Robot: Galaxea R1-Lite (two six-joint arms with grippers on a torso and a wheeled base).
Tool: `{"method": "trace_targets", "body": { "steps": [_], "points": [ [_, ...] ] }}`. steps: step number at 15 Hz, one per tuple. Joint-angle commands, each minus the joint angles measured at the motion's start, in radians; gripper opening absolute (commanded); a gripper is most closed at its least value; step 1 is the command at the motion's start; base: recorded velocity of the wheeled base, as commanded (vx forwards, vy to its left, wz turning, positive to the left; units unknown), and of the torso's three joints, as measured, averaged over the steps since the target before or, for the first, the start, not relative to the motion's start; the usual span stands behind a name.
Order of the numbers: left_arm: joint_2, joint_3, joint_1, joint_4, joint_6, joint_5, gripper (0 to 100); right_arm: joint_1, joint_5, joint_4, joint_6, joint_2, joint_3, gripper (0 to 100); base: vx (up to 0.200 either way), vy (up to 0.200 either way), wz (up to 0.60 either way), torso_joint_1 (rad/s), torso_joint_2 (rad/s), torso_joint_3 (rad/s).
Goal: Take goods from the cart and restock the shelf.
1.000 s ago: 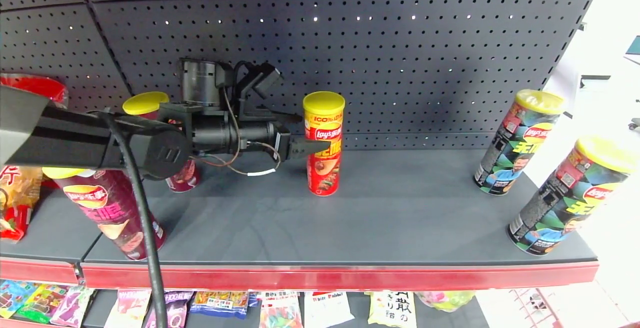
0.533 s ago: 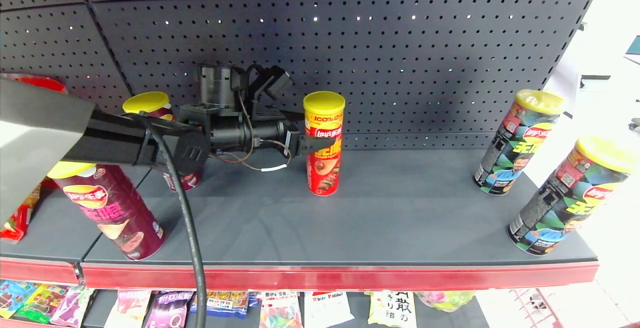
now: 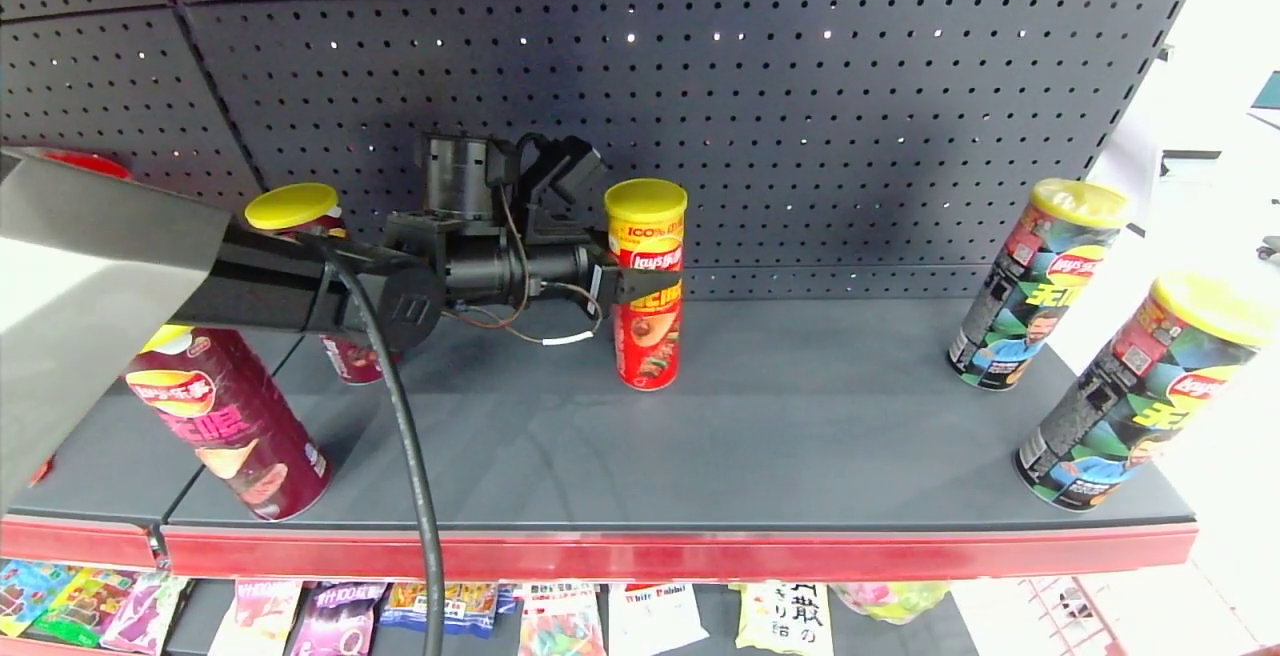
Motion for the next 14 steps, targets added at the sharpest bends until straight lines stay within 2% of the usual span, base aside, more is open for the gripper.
{"method": "trace_targets", "body": {
  "steps": [1, 4, 5, 10, 11, 12, 13, 14],
  "points": [
    [-0.002, -0.001, 0.000, 0.000, -0.002, -0.001, 0, 0.000, 0.000, 0.000, -0.001, 0.000, 0.003, 0, 0.000, 0.000, 0.00, 0.000, 0.00, 0.000],
    [-0.022, 0.028, -0.002, -0.001, 0.004, -0.010, 0, 0.000, 0.000, 0.000, 0.000, 0.002, 0.006, 0, 0.000, 0.000, 0.00, 0.000, 0.00, 0.000],
    [-0.055, 0.065, -0.003, 0.000, 0.002, -0.027, 0, 0.000, 0.000, 0.000, 0.004, 0.002, 0.004, 0, 0.000, 0.000, 0.00, 0.000, 0.00, 0.000],
    [-0.324, 0.359, -0.016, -0.001, 0.008, -0.206, 0, 0.000, 0.002, -0.002, 0.007, 0.008, 0.001, 0, 0.000, 0.000, 0.00, 0.000, 0.00, 0.000],
    [-0.351, 0.399, -0.023, -0.001, 0.008, -0.221, 0, 0.000, 0.002, -0.002, 0.007, 0.008, 0.001, 0, 0.000, 0.000, 0.00, 0.000, 0.00, 0.000],
    [-0.376, 0.447, -0.029, -0.003, 0.021, -0.226, 0, 0.000, 0.002, 0.000, 0.007, 0.008, 0.001, 0, 0.000, 0.000, 0.00, 0.000, 0.00, 0.000],
    [-0.382, 0.479, -0.031, -0.001, 0.073, -0.228, 0, 0.000, 0.002, 0.000, 0.007, 0.010, 0.003, 0, 0.000, 0.000, 0.00, 0.000, 0.00, 0.000],
    [-0.380, 0.486, -0.033, -0.001, 0.099, -0.228, 0, 0.000, 0.002, 0.000, 0.007, 0.010, 0.004, 0, 0.000, 0.000, 0.00, 0.000, 0.00, 0.000]
  ]
}}
